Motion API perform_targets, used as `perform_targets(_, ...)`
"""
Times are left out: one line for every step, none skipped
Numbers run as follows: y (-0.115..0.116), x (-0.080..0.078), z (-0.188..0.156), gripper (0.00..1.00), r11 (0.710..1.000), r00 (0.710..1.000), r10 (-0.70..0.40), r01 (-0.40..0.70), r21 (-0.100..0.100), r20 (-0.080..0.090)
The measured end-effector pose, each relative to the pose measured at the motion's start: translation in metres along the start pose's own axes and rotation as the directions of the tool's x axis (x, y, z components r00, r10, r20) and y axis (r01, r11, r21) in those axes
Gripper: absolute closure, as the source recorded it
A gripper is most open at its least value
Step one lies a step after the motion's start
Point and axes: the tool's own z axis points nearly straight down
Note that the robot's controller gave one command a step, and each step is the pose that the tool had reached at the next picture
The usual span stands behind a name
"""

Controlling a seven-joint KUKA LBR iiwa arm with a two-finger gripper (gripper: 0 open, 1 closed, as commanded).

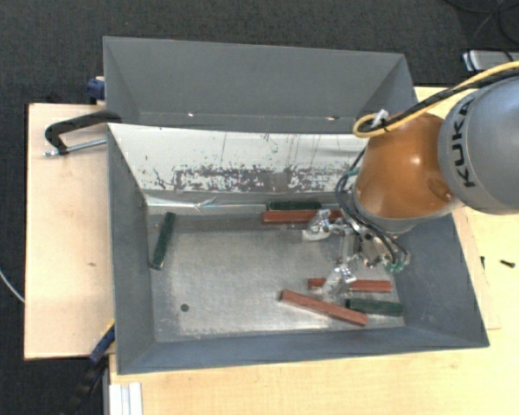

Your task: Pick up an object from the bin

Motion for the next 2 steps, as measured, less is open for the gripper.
perform_targets(-0.0245,-0.0022,0.012,1.0,0.999,0.998,0.053,-0.053,0.0,-0.035)
perform_targets(-0.0245,-0.0027,0.0118,1.0,0.999,0.998,0.053,-0.053,0.0,-0.032)
